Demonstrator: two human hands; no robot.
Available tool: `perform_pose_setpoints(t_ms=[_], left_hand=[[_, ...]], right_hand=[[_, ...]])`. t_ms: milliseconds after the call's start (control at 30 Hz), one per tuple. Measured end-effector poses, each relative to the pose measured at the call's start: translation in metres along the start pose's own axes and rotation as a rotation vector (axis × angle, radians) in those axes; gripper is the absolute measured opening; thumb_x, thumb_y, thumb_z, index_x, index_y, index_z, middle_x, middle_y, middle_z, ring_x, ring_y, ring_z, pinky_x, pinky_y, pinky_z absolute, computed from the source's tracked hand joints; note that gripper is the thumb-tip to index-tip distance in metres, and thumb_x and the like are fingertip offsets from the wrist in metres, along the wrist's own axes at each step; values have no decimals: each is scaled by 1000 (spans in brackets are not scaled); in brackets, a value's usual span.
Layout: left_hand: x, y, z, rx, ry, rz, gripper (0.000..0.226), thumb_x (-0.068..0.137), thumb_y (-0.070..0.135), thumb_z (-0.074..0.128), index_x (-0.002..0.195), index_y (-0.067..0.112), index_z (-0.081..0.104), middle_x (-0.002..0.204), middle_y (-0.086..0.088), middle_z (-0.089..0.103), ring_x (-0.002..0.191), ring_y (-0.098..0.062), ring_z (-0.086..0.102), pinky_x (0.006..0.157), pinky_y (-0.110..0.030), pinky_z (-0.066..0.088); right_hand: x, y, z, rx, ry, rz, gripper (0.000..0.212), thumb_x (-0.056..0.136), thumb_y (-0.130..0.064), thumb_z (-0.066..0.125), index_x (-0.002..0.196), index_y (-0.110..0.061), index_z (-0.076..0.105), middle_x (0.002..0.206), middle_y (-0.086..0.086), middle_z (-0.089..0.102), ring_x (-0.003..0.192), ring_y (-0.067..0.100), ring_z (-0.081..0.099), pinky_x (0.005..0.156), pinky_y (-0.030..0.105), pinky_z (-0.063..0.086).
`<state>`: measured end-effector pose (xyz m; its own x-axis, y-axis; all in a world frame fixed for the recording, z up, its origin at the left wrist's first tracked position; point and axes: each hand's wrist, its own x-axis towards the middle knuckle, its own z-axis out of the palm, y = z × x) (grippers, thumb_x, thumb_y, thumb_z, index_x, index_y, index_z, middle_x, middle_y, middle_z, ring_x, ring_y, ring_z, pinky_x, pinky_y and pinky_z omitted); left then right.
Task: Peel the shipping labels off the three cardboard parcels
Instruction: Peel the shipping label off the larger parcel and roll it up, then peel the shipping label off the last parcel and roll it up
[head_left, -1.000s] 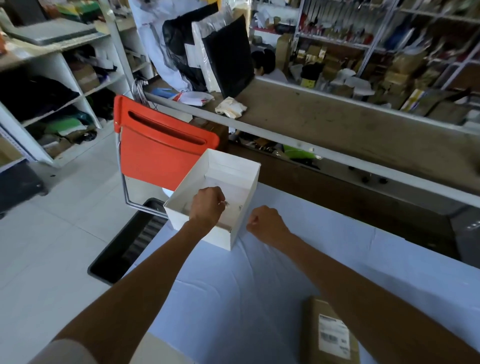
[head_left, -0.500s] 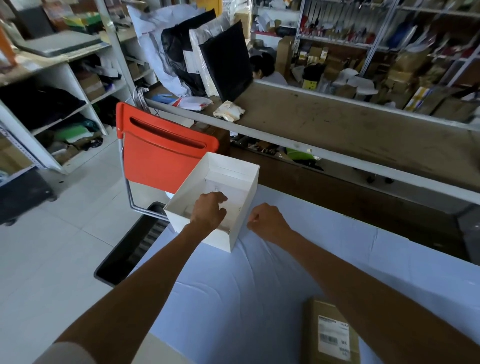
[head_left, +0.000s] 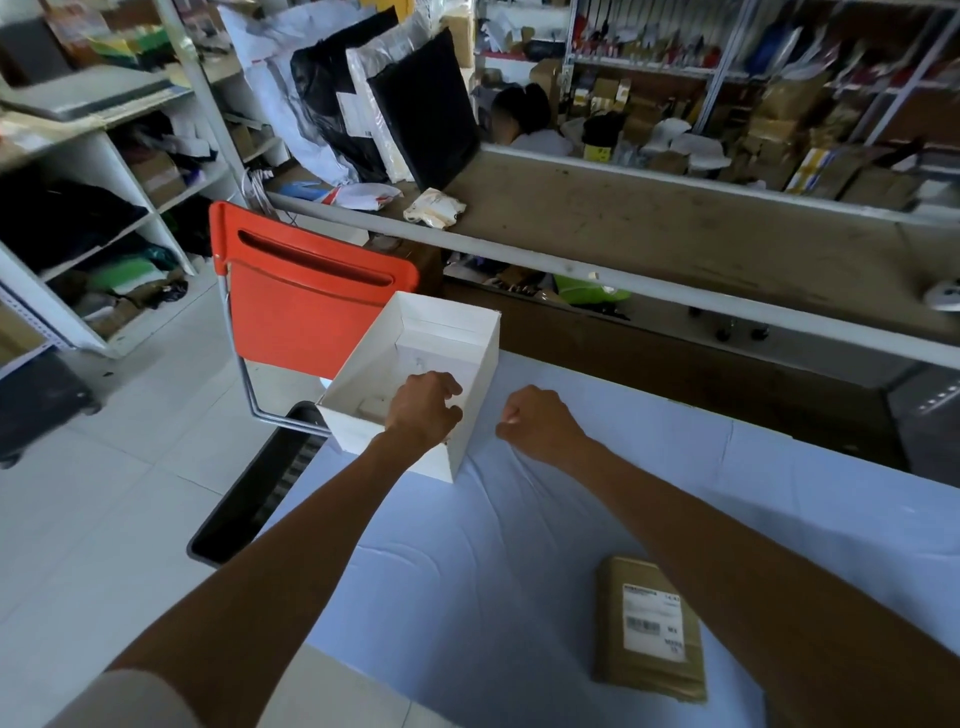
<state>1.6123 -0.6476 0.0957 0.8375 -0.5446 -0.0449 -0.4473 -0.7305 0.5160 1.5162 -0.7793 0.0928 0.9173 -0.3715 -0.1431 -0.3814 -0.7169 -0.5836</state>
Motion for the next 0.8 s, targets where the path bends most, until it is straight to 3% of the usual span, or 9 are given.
perform_pose_setpoints(t_ms=[100,267,467,633,800], left_hand=[[-14,15,10,3,-34,41,26,86,17,68,112,14,67,116,-4,67,102,-21,64,95,-32,51],[-37,42,28,-25,-114,107,22,84,14,69,106,10,67,115,-7,66,102,-24,63,98,-34,49],[-68,93,60,-3,-171,210,22,84,14,69,106,11,68,118,-6,63,106,-23,61,98,-34,50],[-112,137,100,28,-203,248,25,85,18,68,109,12,69,123,-3,62,107,-21,60,90,-24,46],[-161,167,134,88,-269,230,30,84,17,67,113,12,68,124,-4,62,111,-22,59,92,-25,45]], right_hand=[[-16,10,-5,-15,30,43,35,87,-24,64,59,-18,45,58,-3,45,57,11,51,63,21,41],[-51,36,-13,-26,50,80,19,88,-29,65,85,-14,55,84,-1,54,81,14,56,77,26,47],[-102,80,-40,-56,120,158,17,87,-31,64,90,-16,56,87,0,57,84,18,60,75,25,47],[-160,127,-61,-75,131,216,15,86,-28,65,89,-16,56,87,0,56,80,16,58,71,24,44],[-219,167,-71,-123,89,259,17,86,-30,65,86,-16,55,88,2,60,82,19,63,75,28,53]])
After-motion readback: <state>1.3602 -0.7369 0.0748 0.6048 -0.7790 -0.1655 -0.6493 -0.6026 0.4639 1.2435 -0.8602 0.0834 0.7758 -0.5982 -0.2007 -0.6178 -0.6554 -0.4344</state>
